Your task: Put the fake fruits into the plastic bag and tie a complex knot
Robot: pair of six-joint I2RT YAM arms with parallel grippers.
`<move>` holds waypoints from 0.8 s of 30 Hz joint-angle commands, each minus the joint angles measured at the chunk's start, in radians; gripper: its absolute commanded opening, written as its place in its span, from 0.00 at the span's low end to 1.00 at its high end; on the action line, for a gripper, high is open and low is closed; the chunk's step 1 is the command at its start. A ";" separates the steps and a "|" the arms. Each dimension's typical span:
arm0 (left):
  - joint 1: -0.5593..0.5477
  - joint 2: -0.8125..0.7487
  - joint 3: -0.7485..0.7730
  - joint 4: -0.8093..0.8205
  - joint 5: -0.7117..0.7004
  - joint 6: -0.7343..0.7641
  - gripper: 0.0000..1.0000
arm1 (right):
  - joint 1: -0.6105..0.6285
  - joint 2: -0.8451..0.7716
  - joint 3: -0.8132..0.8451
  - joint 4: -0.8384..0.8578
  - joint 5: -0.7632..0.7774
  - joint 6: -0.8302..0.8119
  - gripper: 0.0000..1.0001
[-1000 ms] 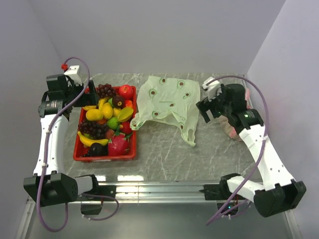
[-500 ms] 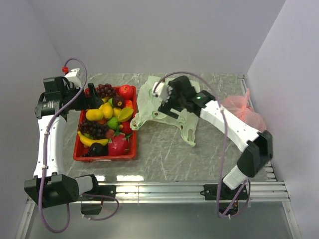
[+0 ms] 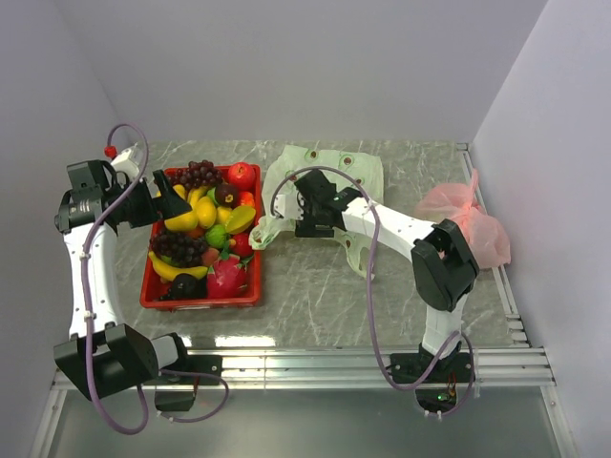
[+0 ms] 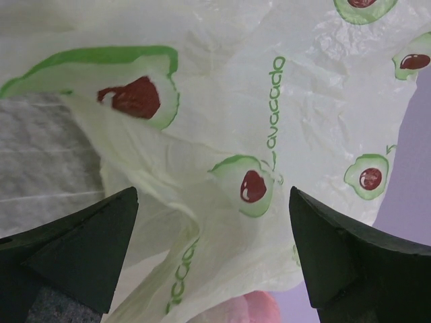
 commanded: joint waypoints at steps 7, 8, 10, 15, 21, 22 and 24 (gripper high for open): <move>0.008 -0.048 -0.008 0.008 0.003 0.012 0.99 | -0.040 0.062 -0.038 0.149 0.119 -0.085 0.79; 0.008 -0.051 -0.005 0.011 -0.001 0.011 0.99 | -0.047 0.068 -0.030 0.149 0.128 -0.073 0.65; 0.008 -0.052 -0.002 0.016 -0.005 0.011 0.99 | -0.063 0.079 -0.001 0.134 0.151 -0.006 0.46; 0.008 -0.063 0.002 0.025 0.008 0.032 0.99 | -0.077 0.062 0.086 -0.058 0.159 0.247 0.00; 0.008 -0.072 0.009 0.048 -0.043 0.053 0.99 | -0.113 -0.014 0.152 -0.268 0.079 0.703 0.00; 0.008 -0.071 0.009 0.050 -0.053 0.054 0.99 | -0.121 -0.018 0.171 -0.293 0.064 0.798 0.00; 0.008 -0.069 0.009 0.053 -0.061 0.054 0.99 | -0.132 -0.027 0.175 -0.316 0.049 0.866 0.00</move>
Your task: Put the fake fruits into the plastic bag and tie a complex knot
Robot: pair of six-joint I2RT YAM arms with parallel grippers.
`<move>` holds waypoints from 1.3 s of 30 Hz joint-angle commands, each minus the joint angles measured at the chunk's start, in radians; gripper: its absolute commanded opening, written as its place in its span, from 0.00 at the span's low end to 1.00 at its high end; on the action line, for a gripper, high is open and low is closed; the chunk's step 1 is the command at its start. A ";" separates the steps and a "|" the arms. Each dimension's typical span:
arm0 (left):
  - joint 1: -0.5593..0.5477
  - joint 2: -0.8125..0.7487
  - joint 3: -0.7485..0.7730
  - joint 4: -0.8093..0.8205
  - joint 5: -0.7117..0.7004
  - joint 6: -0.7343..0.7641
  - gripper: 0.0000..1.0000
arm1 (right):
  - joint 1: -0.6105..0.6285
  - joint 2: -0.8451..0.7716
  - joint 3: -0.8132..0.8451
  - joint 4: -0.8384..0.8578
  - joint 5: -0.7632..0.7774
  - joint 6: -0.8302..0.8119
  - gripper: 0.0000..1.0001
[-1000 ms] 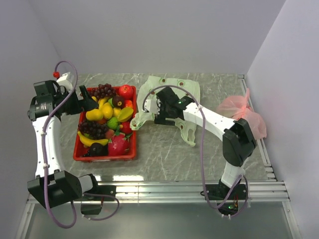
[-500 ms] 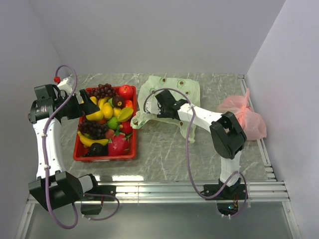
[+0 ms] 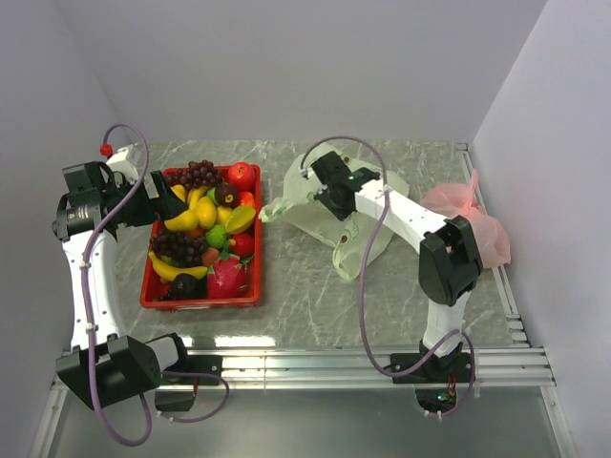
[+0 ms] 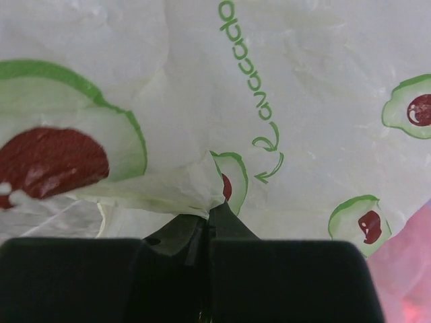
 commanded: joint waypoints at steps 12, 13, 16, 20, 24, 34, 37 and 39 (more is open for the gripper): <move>0.003 -0.024 0.042 -0.194 -0.044 0.353 0.97 | -0.064 -0.189 0.032 -0.157 -0.191 0.417 0.00; 0.002 -0.037 0.041 -0.224 -0.059 0.395 0.96 | -0.071 -0.191 0.032 -0.160 -0.240 0.418 0.00; 0.003 -0.052 0.030 -0.357 -0.131 0.555 0.96 | -0.107 -0.192 0.030 -0.158 -0.355 0.419 0.00; 0.003 -0.060 -0.018 -0.500 -0.192 0.776 0.96 | -0.143 -0.186 0.027 -0.146 -0.452 0.423 0.00; -0.004 -0.115 -0.128 -0.422 -0.266 0.805 0.97 | -0.151 -0.203 0.016 -0.105 -0.454 0.472 0.00; -0.112 -0.103 -0.346 -0.232 -0.367 0.701 0.97 | -0.153 -0.231 -0.011 -0.055 -0.601 0.477 0.00; -0.152 -0.096 -0.398 -0.163 -0.401 0.655 0.94 | -0.151 -0.234 -0.022 -0.049 -0.587 0.471 0.00; -0.172 -0.096 -0.418 -0.134 -0.400 0.620 0.93 | -0.153 -0.235 -0.027 -0.046 -0.582 0.472 0.00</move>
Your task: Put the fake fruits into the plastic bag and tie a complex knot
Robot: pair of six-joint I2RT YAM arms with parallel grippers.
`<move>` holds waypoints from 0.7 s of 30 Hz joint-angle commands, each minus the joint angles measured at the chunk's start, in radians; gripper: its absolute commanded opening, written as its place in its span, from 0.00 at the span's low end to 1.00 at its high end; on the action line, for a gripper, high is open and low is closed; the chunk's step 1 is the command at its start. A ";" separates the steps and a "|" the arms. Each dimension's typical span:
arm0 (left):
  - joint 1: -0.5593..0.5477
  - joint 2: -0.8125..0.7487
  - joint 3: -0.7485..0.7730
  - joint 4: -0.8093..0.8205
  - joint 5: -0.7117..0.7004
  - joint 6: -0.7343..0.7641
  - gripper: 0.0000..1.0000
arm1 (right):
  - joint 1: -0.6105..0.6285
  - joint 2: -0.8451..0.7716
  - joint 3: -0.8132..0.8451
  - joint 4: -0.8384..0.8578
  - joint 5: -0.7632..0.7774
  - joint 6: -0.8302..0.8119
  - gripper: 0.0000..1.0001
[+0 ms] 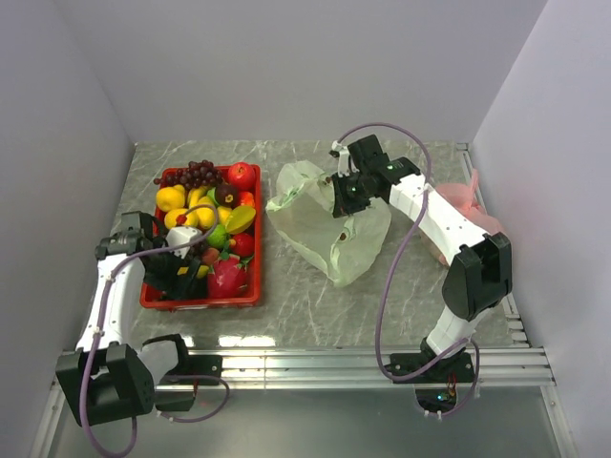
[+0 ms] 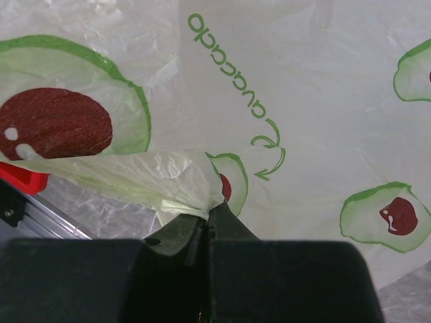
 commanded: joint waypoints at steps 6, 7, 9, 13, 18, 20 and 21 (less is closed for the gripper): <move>-0.065 0.000 -0.082 0.181 -0.035 -0.118 0.88 | -0.011 -0.055 -0.043 0.062 -0.006 0.040 0.00; -0.066 -0.003 -0.086 0.191 -0.026 -0.118 0.87 | -0.012 -0.054 -0.045 0.064 -0.002 0.045 0.00; -0.066 -0.011 -0.085 0.198 -0.009 -0.127 0.86 | -0.018 -0.049 -0.043 0.064 0.006 0.060 0.00; -0.075 -0.015 -0.091 0.214 0.028 -0.139 0.82 | -0.035 -0.043 -0.042 0.062 -0.028 0.086 0.00; -0.075 -0.006 -0.048 0.151 0.063 -0.119 0.65 | -0.051 -0.026 -0.028 0.044 -0.083 0.091 0.00; -0.075 -0.014 0.002 0.096 0.096 -0.107 0.57 | -0.049 -0.038 -0.033 0.048 -0.066 0.097 0.00; -0.077 -0.026 0.071 0.055 0.134 -0.111 0.55 | -0.051 -0.043 -0.031 0.048 -0.057 0.105 0.00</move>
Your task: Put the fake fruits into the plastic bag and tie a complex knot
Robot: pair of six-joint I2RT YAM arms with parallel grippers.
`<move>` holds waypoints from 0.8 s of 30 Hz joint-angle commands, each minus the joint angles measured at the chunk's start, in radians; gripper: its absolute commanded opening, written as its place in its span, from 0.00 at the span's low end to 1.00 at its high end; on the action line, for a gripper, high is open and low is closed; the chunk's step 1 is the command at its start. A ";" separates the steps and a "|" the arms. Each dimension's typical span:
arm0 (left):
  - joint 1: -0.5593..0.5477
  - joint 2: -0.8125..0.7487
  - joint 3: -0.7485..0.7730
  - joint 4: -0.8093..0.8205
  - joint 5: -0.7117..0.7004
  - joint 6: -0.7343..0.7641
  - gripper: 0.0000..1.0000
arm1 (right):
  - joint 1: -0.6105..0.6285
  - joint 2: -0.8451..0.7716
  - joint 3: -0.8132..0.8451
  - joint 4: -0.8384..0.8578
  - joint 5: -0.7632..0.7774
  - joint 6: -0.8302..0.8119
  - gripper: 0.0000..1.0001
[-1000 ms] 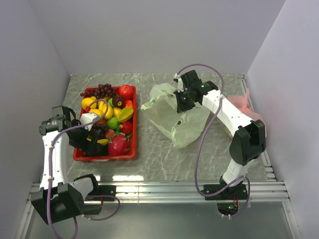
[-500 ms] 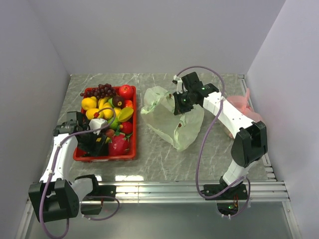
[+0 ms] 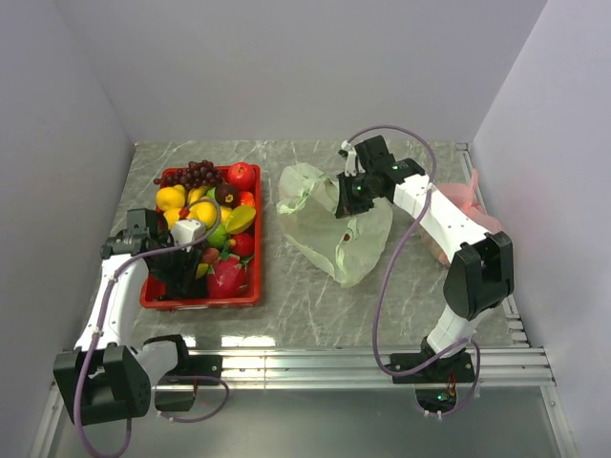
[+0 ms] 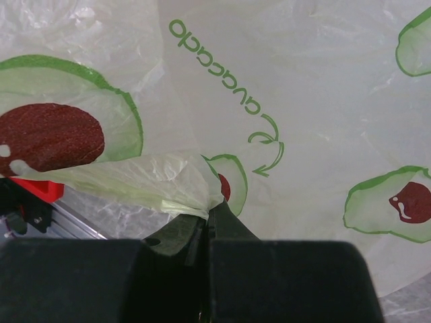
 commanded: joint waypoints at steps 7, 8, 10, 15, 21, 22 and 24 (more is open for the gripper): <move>-0.008 0.003 0.410 -0.103 0.399 -0.107 0.45 | -0.011 -0.046 0.027 0.013 -0.006 0.090 0.00; -0.012 0.008 0.416 -0.063 0.420 -0.140 0.45 | -0.016 -0.037 0.033 0.013 -0.038 0.104 0.00; -0.032 0.025 0.430 0.053 0.487 -0.232 0.46 | -0.022 -0.026 0.049 0.008 -0.072 0.127 0.00; -0.123 0.078 0.468 0.328 0.598 -0.443 0.47 | -0.088 0.005 0.080 0.035 -0.312 0.195 0.00; -0.273 0.121 0.489 0.600 0.689 -0.620 0.49 | -0.103 -0.012 0.023 0.134 -0.555 0.331 0.00; -0.295 0.130 0.497 0.609 0.696 -0.629 0.50 | -0.105 -0.014 0.009 0.175 -0.577 0.381 0.00; -0.363 0.152 0.520 0.627 0.693 -0.639 0.50 | -0.106 -0.006 -0.029 0.210 -0.613 0.437 0.00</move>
